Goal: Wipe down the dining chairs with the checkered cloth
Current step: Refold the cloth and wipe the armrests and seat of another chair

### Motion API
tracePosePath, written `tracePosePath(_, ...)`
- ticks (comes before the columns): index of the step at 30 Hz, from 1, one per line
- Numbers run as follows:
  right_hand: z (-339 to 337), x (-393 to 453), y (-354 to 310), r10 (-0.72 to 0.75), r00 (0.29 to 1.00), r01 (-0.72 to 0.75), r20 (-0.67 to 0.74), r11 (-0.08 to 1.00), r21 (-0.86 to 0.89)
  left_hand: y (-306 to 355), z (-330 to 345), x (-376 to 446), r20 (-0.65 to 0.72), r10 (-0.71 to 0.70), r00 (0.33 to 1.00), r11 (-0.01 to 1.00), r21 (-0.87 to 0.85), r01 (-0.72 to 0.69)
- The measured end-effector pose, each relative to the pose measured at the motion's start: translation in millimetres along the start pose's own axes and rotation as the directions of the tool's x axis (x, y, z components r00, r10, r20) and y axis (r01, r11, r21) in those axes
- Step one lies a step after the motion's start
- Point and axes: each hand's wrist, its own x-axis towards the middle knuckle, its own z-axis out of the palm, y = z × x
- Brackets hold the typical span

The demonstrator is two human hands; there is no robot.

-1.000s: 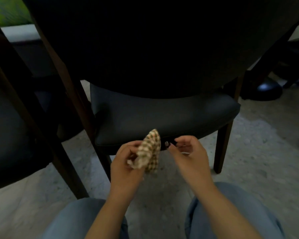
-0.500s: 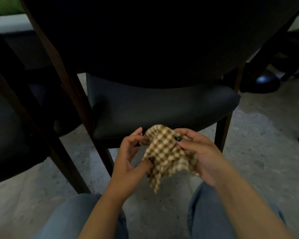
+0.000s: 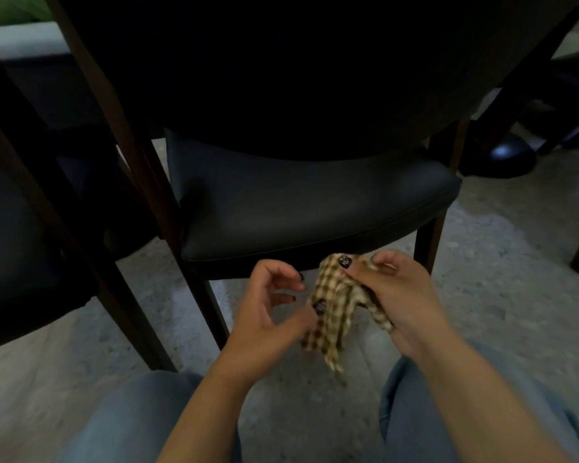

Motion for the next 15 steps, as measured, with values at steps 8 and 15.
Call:
tracePosePath(8, -10, 4, -7, 0.079, 0.965, -0.157, 0.252, 0.940, 0.304, -12, 14, 3, -0.030, 0.065, 0.997, 0.948, 0.313, -0.052)
tracePosePath(15, -18, 7, 0, -0.512, 0.855, 0.407, -0.083, 0.762, -0.504, 0, -8, 9, -0.146, -0.273, 0.951, 0.935, -0.272, 0.227)
